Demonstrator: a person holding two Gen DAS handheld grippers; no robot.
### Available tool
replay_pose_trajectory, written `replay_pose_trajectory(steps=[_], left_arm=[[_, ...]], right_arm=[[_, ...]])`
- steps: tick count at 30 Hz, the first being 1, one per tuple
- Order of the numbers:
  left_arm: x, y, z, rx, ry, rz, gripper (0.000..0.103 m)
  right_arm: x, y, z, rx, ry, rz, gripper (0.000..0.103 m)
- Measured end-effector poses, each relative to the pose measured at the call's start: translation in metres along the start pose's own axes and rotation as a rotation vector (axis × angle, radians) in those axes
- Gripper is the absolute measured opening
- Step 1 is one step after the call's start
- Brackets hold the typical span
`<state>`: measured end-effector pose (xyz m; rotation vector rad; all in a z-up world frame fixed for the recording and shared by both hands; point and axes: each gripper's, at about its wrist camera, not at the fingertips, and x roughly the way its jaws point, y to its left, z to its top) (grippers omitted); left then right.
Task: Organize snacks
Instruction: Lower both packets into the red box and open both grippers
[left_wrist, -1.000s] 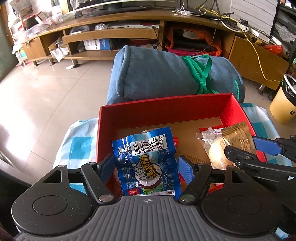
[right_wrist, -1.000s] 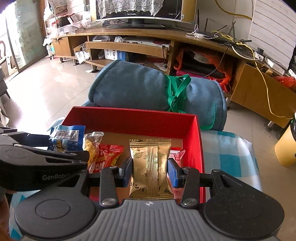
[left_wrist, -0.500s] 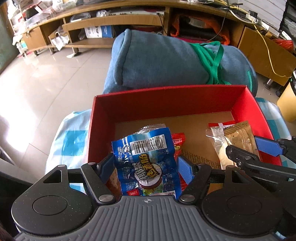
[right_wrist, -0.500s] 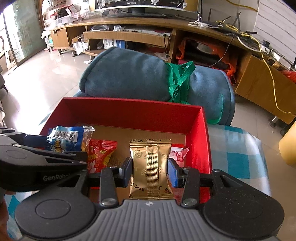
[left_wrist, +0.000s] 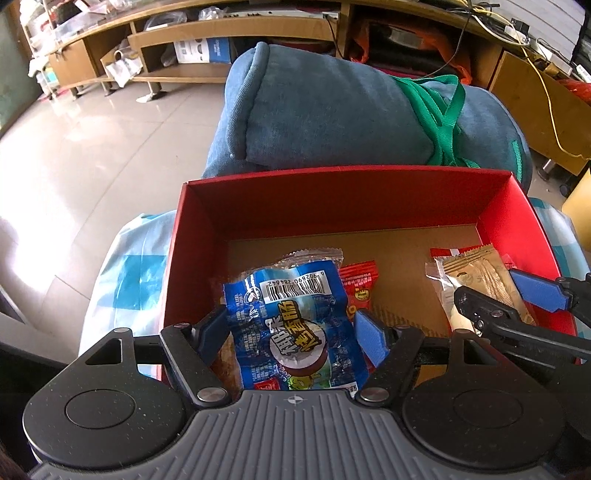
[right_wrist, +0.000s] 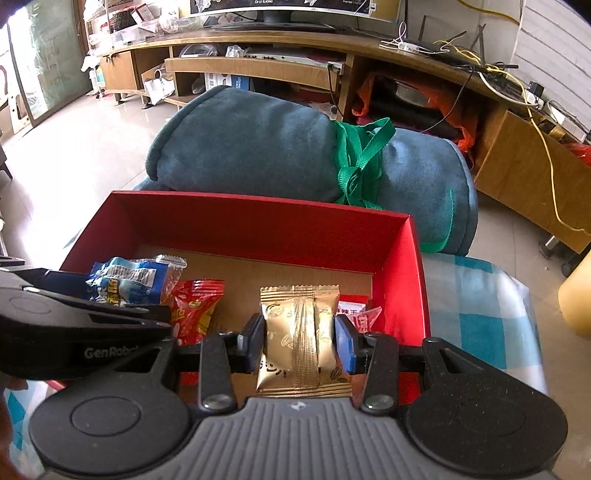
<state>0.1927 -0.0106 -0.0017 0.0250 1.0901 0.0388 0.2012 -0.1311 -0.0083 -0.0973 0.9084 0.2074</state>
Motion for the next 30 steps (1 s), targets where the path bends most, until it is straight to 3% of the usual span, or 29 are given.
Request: replay_pose_trajectory(steps=[10,21,30], left_arm=[[0.005,-0.001,0.002,-0.012,0.013,0.001,0.079],[0.0,0.004,0.005,-0.038,0.009,-0.027,0.082],[-0.008,0.007,0.006,-0.054,-0.01,-0.028,0.084]], right_arm=[[0.005,0.002,0.001,-0.028,-0.013,-0.025,0.037],[0.001,-0.009,0.004,0.029,-0.011,-0.002,0.045],[-0.006,-0.015,0.006,0.085,-0.023,0.048,0.045]])
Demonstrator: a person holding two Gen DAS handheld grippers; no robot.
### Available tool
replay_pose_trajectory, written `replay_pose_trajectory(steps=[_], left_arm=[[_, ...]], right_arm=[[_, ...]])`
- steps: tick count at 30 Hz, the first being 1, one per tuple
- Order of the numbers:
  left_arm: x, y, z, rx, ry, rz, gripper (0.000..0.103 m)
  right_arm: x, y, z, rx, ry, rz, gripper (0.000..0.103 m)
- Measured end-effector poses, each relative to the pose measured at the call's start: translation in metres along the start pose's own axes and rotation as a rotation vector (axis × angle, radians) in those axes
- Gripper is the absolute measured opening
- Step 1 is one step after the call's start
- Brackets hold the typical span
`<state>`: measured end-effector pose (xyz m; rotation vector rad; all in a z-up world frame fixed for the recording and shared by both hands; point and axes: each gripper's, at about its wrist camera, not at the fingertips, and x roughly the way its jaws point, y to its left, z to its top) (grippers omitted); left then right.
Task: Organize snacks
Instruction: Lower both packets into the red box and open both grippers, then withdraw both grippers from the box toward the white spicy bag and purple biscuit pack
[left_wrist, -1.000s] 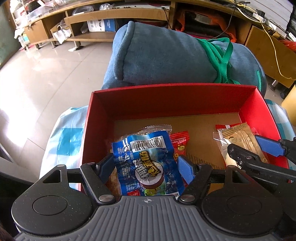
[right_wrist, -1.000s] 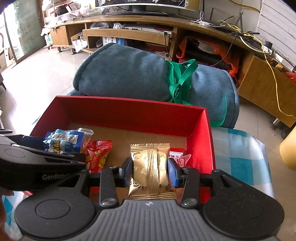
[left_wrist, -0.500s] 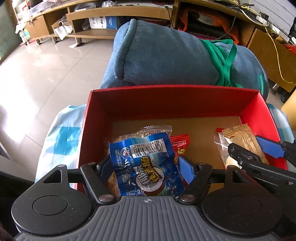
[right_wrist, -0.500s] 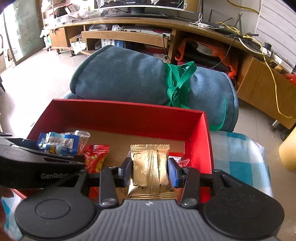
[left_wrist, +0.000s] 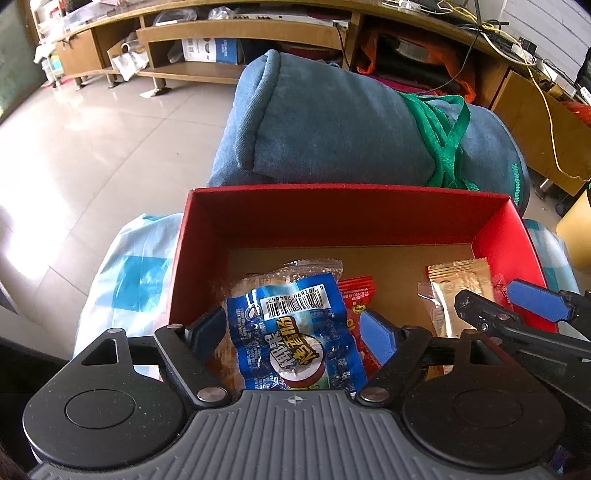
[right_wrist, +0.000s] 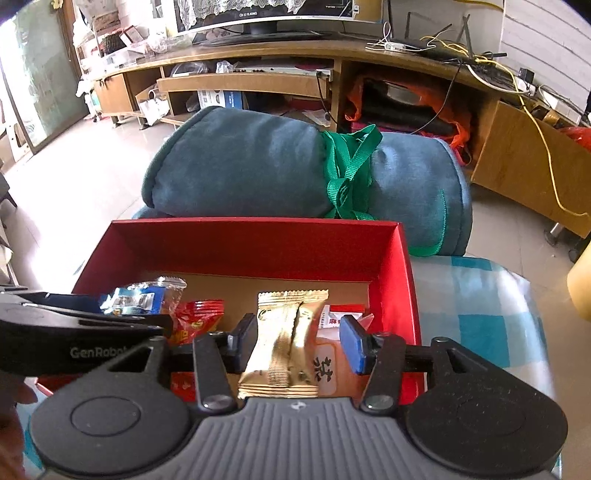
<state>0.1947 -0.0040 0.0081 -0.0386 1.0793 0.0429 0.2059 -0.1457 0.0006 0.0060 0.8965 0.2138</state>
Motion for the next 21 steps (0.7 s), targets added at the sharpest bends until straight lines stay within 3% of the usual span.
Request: replay_pose_trajectory(steps=[21], left_arm=[[-0.02,-0.006,-0.01,0.029,-0.018,-0.045,0.087]], right_arm=[[-0.027,-0.007,-0.001,0.038,-0.039,-0.026,0.046]])
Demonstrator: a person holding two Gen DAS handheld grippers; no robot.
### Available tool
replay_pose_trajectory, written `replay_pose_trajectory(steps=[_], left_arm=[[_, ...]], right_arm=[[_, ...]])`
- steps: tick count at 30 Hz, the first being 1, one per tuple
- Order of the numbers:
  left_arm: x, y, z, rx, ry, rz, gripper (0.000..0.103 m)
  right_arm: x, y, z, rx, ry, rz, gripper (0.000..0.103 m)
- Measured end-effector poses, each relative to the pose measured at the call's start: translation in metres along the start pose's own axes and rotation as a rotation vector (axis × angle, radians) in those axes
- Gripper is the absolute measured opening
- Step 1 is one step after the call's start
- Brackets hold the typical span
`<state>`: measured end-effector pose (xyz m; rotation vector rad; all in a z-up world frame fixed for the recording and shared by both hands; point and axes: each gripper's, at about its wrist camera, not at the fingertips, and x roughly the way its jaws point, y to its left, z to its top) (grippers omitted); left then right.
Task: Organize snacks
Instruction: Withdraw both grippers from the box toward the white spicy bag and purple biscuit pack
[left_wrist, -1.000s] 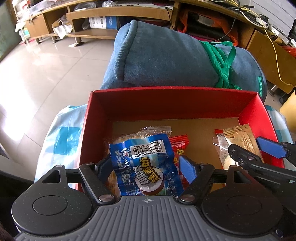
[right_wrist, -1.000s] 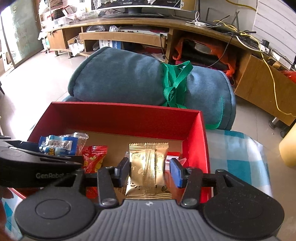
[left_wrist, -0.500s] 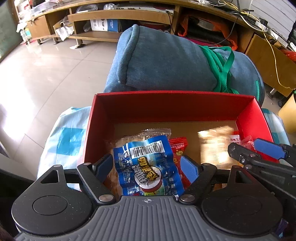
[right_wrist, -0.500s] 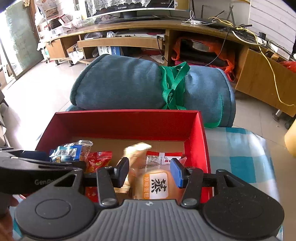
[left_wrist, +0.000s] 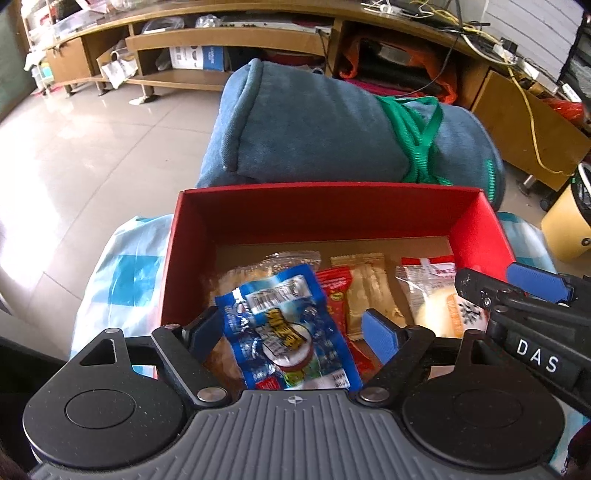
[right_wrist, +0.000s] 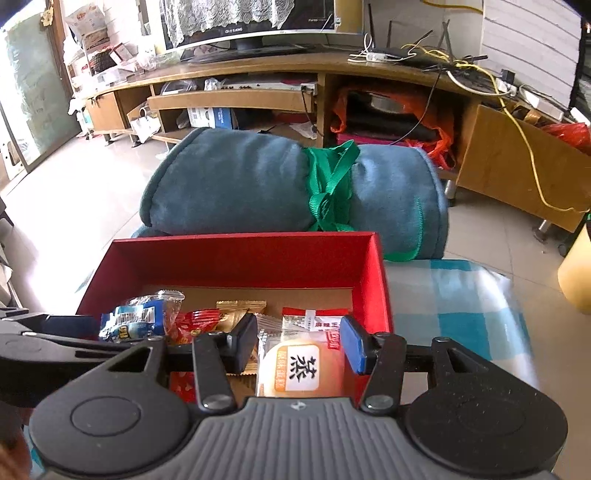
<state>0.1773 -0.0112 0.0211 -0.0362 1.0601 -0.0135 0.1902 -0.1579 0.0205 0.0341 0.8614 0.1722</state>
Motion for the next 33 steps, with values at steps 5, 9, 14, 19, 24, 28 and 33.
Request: replay_pose_trajectory(steps=[5,9,14,19,24,28,33], left_arm=[[-0.011,-0.004,-0.004,0.008,-0.019,-0.02,0.087],[-0.016,-0.004,-0.006,0.008,-0.028,-0.028,0.087],[-0.022,-0.01,-0.016,0.023,-0.018,-0.055,0.087],[-0.028,-0.018,-0.031,0.038,0.014,-0.101,0.087],[-0.034,-0.029,-0.045,0.059,0.03,-0.132,0.087],[-0.036,-0.04,-0.059,0.072,0.058,-0.169,0.087],[-0.027,-0.056,-0.072,0.072,0.102,-0.177,0.087]], right_arm=[[-0.016,-0.007,-0.004,0.007,-0.014,-0.013,0.048],[-0.028,-0.016,-0.008,0.025,-0.021,-0.025,0.048],[-0.039,-0.024,-0.019,0.033,-0.012,-0.047,0.048],[-0.048,-0.033,-0.039,0.035,0.021,-0.076,0.048],[-0.054,-0.044,-0.058,0.041,0.059,-0.098,0.048],[-0.057,-0.053,-0.068,0.05,0.082,-0.107,0.048],[-0.057,-0.066,-0.075,0.074,0.109,-0.117,0.048]])
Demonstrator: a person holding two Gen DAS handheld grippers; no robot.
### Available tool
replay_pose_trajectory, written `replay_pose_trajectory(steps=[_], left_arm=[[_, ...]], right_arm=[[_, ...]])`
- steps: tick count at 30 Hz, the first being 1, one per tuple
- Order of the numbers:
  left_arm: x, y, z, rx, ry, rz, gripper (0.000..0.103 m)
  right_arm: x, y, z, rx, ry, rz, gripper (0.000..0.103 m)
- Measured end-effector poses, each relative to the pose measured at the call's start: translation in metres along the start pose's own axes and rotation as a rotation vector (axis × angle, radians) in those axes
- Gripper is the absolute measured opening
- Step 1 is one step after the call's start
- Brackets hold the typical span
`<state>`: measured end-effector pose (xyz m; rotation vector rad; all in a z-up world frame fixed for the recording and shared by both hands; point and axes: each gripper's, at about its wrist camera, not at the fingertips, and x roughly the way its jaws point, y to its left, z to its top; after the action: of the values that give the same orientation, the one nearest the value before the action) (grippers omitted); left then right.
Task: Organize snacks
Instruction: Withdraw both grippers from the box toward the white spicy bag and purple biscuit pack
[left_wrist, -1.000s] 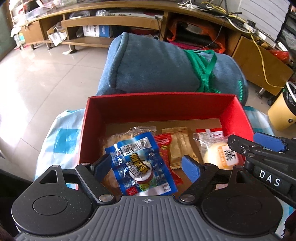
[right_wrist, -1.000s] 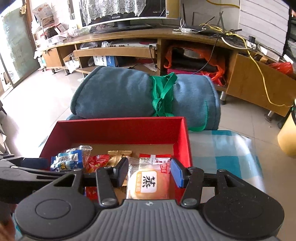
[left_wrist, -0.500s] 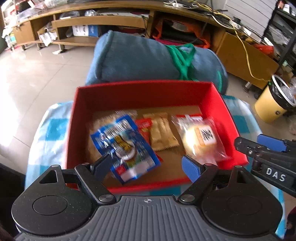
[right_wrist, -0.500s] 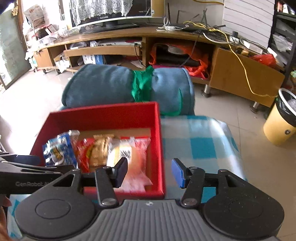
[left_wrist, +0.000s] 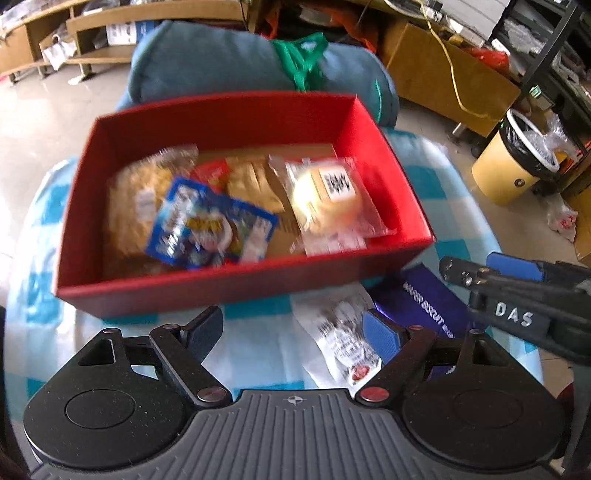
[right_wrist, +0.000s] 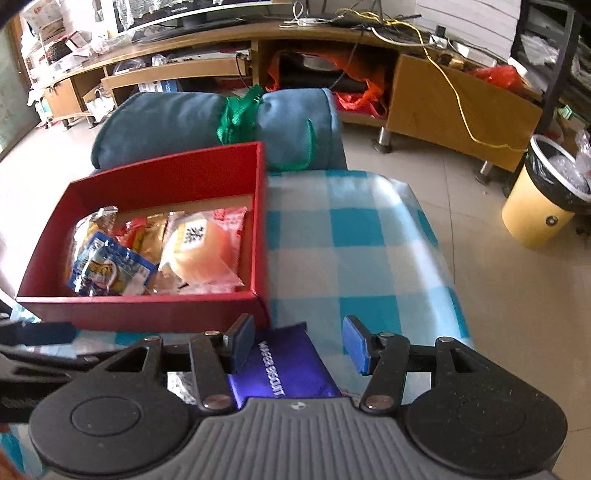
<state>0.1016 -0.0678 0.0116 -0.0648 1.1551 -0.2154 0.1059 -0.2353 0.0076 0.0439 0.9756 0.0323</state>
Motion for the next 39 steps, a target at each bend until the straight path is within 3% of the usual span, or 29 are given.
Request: replay_pose_trajectory(steps=[7,20,31,37,39], left_arm=[[0.027,-0.008,-0.008,-0.107,0.066,-0.017,0.087],[0.052,-0.02,-0.012,-0.195,0.09,0.055,0.087],[0.049,-0.015,-0.021,-0.136,0.089,0.086,0.075],[0.043,-0.004,-0.025,-0.115,0.106,0.096,0.069],[0.043,-0.003,-0.025,-0.102,0.109,0.106,0.071]], right_arm=[[0.007,-0.009,-0.007,-0.014,0.039,0.004,0.049],[0.016,-0.028,-0.012,-0.007,0.08,0.008,0.049],[0.031,-0.01,-0.011,-0.099,0.138,0.035,0.05],[0.041,0.012,-0.008,-0.209,0.172,0.064,0.053],[0.045,0.019,-0.007,-0.249,0.178,0.048,0.053]])
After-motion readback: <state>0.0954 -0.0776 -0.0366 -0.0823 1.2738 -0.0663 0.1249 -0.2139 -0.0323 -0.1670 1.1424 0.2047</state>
